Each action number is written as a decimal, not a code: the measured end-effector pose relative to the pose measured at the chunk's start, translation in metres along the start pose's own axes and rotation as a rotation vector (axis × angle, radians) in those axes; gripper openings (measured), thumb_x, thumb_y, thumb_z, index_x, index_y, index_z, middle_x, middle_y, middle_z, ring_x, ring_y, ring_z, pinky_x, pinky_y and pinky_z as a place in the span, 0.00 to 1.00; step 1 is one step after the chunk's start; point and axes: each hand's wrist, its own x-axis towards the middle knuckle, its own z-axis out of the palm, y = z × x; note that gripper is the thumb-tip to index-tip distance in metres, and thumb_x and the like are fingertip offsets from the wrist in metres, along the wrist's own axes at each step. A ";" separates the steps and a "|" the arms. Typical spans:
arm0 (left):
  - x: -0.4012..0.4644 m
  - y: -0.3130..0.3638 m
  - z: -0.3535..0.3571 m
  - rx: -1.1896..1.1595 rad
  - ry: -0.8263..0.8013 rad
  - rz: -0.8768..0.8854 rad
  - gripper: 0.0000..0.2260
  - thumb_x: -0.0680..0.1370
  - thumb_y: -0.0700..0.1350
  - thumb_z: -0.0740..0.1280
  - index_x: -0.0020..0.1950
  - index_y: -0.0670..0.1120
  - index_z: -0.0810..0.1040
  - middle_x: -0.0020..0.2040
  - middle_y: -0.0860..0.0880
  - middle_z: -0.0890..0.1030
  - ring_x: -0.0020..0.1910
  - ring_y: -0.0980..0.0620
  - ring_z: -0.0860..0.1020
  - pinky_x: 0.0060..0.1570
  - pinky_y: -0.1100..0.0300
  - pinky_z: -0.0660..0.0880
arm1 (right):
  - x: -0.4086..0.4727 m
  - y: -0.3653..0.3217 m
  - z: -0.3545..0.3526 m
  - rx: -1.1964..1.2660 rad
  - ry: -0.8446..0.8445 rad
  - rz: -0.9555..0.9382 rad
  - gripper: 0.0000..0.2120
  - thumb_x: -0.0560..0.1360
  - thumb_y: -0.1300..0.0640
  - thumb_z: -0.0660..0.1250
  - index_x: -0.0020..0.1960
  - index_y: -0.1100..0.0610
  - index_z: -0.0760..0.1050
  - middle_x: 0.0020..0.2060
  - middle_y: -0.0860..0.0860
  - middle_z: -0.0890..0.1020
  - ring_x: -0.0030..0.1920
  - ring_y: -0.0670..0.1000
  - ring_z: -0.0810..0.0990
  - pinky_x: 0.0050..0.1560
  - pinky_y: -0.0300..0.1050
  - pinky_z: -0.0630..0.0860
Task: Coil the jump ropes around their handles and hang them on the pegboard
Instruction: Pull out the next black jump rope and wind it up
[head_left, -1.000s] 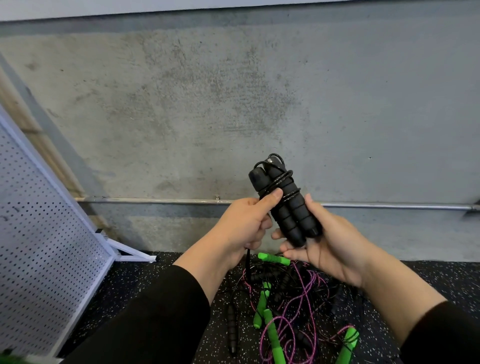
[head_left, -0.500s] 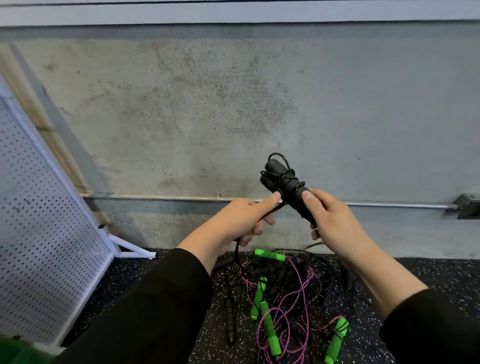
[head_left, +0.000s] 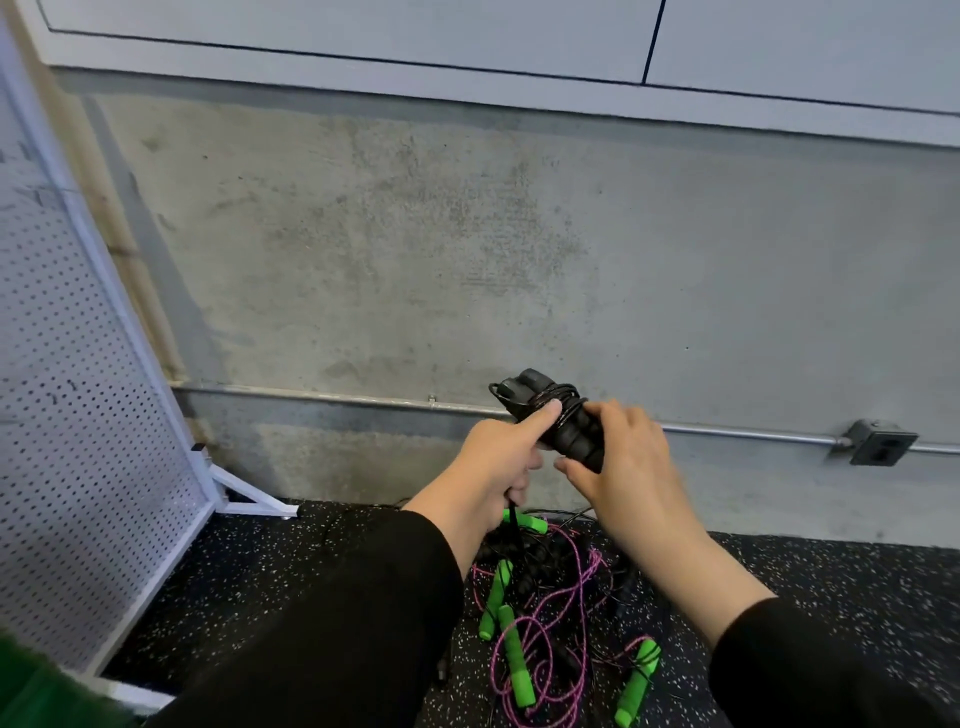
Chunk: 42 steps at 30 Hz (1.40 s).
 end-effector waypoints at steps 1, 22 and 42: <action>-0.004 0.001 0.003 -0.014 0.029 0.013 0.19 0.76 0.63 0.72 0.39 0.48 0.74 0.29 0.52 0.70 0.24 0.54 0.61 0.25 0.62 0.59 | -0.001 -0.003 -0.006 -0.010 0.009 -0.014 0.30 0.72 0.45 0.76 0.68 0.50 0.69 0.55 0.52 0.73 0.58 0.55 0.72 0.52 0.53 0.76; -0.032 0.125 0.031 0.333 -0.052 0.324 0.16 0.81 0.58 0.66 0.47 0.45 0.77 0.35 0.49 0.72 0.24 0.56 0.60 0.24 0.63 0.57 | 0.047 0.005 -0.108 1.590 -0.428 0.288 0.20 0.83 0.48 0.60 0.64 0.62 0.77 0.45 0.59 0.79 0.35 0.51 0.72 0.33 0.43 0.72; 0.064 0.004 0.016 -0.010 0.116 -0.067 0.22 0.76 0.67 0.68 0.40 0.48 0.73 0.29 0.51 0.70 0.24 0.55 0.59 0.23 0.62 0.55 | 0.061 0.040 0.030 0.335 -0.107 0.043 0.28 0.73 0.53 0.77 0.70 0.49 0.71 0.56 0.45 0.70 0.58 0.47 0.73 0.57 0.37 0.67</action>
